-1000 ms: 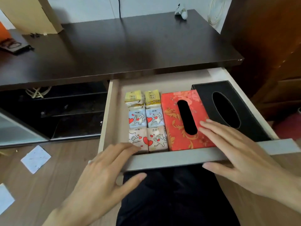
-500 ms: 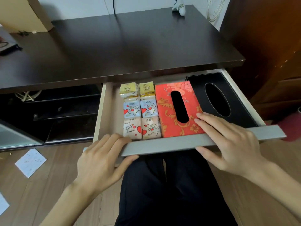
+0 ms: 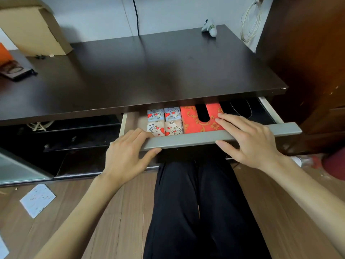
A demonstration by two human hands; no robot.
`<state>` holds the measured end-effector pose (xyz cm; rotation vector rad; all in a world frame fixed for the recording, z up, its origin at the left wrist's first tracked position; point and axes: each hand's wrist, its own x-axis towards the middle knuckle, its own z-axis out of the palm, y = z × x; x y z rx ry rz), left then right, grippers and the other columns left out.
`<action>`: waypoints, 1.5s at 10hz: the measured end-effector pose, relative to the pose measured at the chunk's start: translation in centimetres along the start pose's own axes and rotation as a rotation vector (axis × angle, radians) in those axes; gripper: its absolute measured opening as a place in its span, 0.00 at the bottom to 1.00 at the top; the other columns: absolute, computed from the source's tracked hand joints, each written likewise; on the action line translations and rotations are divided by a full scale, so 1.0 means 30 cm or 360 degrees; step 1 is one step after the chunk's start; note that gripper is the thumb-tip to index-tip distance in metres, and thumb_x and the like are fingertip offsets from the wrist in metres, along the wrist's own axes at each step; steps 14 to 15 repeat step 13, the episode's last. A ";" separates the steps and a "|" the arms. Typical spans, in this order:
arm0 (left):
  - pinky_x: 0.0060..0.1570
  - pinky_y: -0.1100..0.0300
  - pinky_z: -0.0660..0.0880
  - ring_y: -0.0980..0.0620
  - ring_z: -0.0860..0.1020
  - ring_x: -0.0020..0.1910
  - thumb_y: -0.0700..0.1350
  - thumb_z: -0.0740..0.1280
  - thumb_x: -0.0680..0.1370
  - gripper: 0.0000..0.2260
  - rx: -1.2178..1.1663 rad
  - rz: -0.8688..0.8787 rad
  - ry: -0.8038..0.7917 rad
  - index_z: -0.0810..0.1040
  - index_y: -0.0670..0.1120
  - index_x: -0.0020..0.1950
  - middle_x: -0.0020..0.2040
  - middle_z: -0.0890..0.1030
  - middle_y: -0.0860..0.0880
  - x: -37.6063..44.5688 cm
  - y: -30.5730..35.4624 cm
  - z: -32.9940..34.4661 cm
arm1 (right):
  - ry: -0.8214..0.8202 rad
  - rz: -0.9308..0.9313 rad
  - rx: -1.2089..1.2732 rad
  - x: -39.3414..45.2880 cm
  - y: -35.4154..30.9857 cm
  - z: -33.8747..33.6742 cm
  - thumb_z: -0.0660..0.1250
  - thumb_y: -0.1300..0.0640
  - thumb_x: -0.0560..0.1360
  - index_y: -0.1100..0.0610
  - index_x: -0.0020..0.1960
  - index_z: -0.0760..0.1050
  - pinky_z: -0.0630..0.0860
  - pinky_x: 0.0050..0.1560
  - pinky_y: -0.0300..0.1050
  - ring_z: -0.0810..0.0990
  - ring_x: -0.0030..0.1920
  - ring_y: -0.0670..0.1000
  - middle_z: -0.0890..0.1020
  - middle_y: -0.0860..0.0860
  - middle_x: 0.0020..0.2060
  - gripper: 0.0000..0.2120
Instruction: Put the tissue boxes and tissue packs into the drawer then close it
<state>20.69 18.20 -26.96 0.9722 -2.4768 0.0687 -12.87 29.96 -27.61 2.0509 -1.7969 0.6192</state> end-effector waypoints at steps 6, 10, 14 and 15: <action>0.70 0.74 0.46 0.62 0.37 0.78 0.37 0.69 0.78 0.41 -0.0906 -0.1038 0.0340 0.46 0.48 0.82 0.80 0.33 0.58 -0.144 0.237 0.217 | 0.0300 0.1556 0.0793 -0.140 -0.185 0.247 0.69 0.42 0.78 0.64 0.83 0.40 0.49 0.77 0.48 0.41 0.83 0.56 0.35 0.52 0.83 0.51; 0.55 0.69 0.70 0.54 0.66 0.73 0.38 0.66 0.79 0.38 -0.0760 -0.0882 0.0102 0.46 0.47 0.82 0.79 0.33 0.62 0.056 -0.011 0.271 | 0.0082 0.1342 0.0704 0.048 0.011 0.338 0.67 0.52 0.83 0.60 0.84 0.42 0.58 0.72 0.45 0.50 0.83 0.58 0.36 0.53 0.83 0.42; 0.63 0.64 0.67 0.53 0.68 0.73 0.38 0.66 0.79 0.31 -0.0791 -0.0839 0.0004 0.58 0.50 0.80 0.81 0.54 0.57 0.061 -0.116 0.273 | 0.0021 0.1209 0.0672 0.022 0.084 0.364 0.69 0.56 0.81 0.58 0.83 0.54 0.67 0.74 0.51 0.58 0.81 0.55 0.54 0.54 0.84 0.36; 0.63 0.64 0.67 0.53 0.68 0.73 0.38 0.66 0.79 0.31 -0.0791 -0.0839 0.0004 0.58 0.50 0.80 0.81 0.54 0.57 0.061 -0.116 0.273 | 0.0021 0.1209 0.0672 0.022 0.084 0.364 0.69 0.56 0.81 0.58 0.83 0.54 0.67 0.74 0.51 0.58 0.81 0.55 0.54 0.54 0.84 0.36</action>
